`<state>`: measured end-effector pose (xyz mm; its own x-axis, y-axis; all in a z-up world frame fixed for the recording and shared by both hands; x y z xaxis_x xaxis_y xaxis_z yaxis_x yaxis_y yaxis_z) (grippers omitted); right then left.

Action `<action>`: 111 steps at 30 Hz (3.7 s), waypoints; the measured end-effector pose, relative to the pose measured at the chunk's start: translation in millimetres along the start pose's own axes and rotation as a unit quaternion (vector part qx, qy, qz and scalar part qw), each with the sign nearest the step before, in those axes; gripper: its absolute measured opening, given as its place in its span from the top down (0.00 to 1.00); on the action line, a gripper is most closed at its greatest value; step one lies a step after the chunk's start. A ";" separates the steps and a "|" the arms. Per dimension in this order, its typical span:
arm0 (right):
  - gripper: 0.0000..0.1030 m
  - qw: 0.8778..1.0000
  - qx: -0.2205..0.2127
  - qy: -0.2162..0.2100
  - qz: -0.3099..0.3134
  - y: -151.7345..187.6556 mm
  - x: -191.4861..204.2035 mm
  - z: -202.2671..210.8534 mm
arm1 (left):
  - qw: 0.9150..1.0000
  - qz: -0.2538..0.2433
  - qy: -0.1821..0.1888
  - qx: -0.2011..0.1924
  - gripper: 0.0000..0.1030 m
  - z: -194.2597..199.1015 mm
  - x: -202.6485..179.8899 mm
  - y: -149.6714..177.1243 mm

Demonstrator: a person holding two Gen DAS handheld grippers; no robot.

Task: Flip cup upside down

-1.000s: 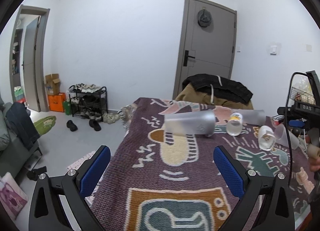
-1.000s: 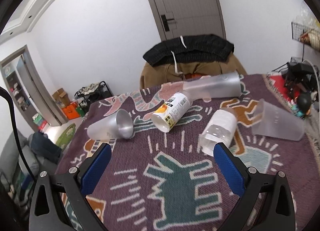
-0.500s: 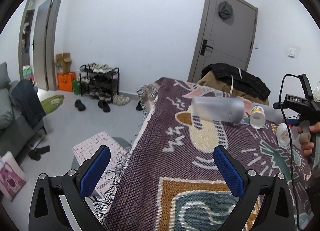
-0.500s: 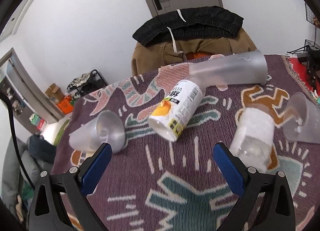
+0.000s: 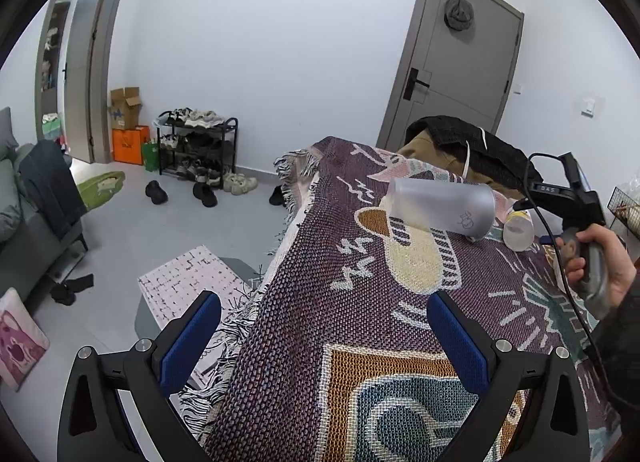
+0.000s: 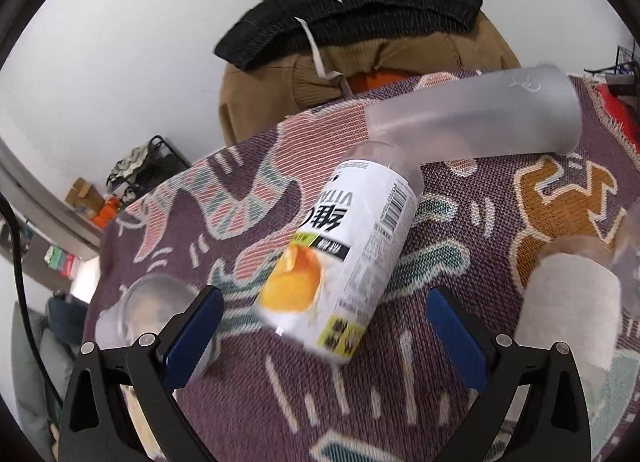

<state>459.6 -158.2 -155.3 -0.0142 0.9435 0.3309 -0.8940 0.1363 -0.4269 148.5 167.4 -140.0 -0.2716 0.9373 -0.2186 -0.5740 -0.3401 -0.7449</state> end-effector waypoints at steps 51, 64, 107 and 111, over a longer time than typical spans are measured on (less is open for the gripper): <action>0.38 0.976 -0.133 -0.116 0.126 218.1 -17.1 194.4 | 0.994 -0.090 0.055 0.004 0.00 48.8 -116.9 12.7; 0.38 0.981 -0.020 -0.106 0.159 291.0 -29.8 144.8 | 0.992 -0.100 0.064 0.040 0.00 45.1 -130.7 21.7; 0.12 0.991 -0.114 -0.064 0.038 280.2 -173.9 194.8 | 0.912 -0.065 0.169 0.369 0.14 -28.6 -280.6 65.3; 0.12 0.991 -0.111 -0.069 0.034 281.0 -175.3 192.7 | 0.903 -0.039 0.157 0.398 0.14 -41.1 -283.2 74.4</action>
<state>124.6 -343.6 -171.1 -0.1457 0.9047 0.4004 -0.7688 0.1511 -0.6214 214.4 -120.2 -159.4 -0.0460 0.8935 -0.4466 -0.9893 -0.1029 -0.1039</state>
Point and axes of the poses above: each gripper's, at about its wrist camera, not at the fingertips, and z roughly against the way its jaws point, x to its left, y to its underside, the point moved 8 cm from there along -z, roughly the way its jaws point, and after that the axes turned 7 degrees about x, right-handed, at the moved point
